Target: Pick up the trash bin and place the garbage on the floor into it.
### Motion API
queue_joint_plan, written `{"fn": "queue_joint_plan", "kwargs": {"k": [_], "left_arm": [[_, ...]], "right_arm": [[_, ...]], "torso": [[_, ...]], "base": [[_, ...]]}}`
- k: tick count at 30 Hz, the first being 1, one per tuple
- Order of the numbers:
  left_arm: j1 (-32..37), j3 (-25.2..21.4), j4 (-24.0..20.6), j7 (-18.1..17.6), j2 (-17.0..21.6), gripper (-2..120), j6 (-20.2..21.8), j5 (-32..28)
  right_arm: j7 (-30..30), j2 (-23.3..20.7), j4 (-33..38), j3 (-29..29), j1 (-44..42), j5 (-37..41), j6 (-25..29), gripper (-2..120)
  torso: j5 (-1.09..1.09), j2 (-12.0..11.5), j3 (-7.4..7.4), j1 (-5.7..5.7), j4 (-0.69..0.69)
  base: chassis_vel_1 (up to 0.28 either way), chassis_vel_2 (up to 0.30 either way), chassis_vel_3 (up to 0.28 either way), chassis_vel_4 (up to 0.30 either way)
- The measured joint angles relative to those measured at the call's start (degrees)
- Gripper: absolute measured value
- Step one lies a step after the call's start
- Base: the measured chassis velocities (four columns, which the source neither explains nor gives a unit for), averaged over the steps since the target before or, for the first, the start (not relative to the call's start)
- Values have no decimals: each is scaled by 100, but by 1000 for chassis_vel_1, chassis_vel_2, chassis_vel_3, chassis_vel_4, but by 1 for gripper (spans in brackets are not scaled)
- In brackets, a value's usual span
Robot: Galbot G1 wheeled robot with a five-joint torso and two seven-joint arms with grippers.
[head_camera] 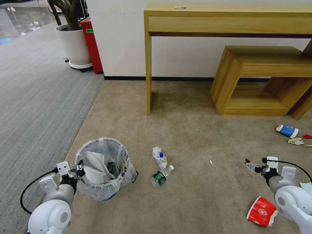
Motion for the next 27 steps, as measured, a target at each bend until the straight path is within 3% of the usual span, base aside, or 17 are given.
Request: {"fn": "queue_joint_plan", "kwargs": {"k": [27], "left_arm": [[84,31,-104,37,24,2,-27,34]], "right_arm": [[-9,88,542,130,-267,-324,406,100]], "torso": [[0,0,0,0,0]], "base": [[0,0,0,0]]}}
